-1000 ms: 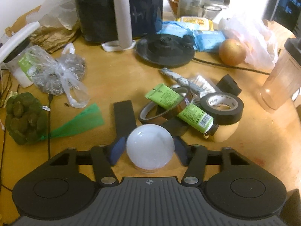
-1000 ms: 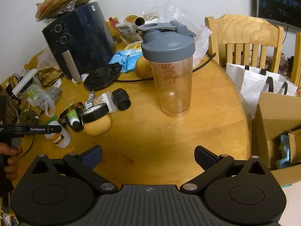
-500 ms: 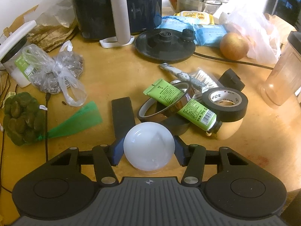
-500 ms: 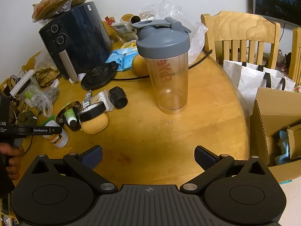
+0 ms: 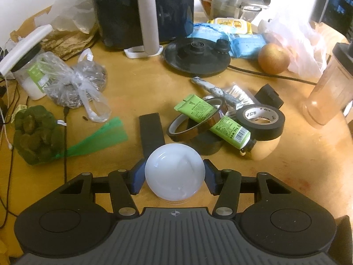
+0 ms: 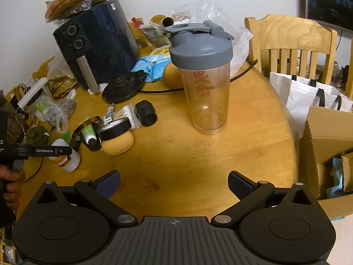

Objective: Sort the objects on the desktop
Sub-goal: 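Lift the white-lidded jar off the table with the left tool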

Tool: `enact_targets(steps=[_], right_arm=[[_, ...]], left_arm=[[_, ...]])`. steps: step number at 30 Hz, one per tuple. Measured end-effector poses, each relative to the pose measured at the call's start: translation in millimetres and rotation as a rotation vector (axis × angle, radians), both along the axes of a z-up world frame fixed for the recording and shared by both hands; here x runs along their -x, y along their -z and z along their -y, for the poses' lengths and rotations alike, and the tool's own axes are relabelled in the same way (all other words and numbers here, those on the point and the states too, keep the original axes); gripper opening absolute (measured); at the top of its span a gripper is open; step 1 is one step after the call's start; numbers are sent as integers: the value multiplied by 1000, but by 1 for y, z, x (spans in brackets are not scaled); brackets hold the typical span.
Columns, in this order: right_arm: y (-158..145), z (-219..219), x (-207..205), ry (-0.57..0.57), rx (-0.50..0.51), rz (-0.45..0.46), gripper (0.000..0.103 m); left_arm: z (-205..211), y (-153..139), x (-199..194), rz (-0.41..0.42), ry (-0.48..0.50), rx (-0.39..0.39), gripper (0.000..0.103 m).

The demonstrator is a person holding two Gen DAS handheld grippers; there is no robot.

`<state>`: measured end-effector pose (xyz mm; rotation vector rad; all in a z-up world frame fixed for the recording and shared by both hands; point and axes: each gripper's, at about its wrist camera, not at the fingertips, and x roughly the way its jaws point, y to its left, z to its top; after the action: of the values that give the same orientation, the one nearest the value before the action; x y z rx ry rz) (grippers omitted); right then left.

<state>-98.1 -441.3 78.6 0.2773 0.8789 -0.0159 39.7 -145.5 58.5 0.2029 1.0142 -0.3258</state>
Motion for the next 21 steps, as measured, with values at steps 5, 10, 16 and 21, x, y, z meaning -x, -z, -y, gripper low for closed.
enact_targets(steps=[5, 10, 16, 21], right_arm=[[0, -3, -5, -40, -2, -4, 103], [0, -6, -13, -92, 3, -10, 103], [-1, -10, -25, -169, 8, -16, 103], [-2, -18, -35, -237, 30, -9, 103]], left_arm=[[-11, -15, 8, 13, -19, 20, 53], [-23, -31, 19, 35, -32, 50, 53], [-38, -49, 34, 55, -64, 93, 53], [-48, -60, 45, 73, -97, 123, 53]])
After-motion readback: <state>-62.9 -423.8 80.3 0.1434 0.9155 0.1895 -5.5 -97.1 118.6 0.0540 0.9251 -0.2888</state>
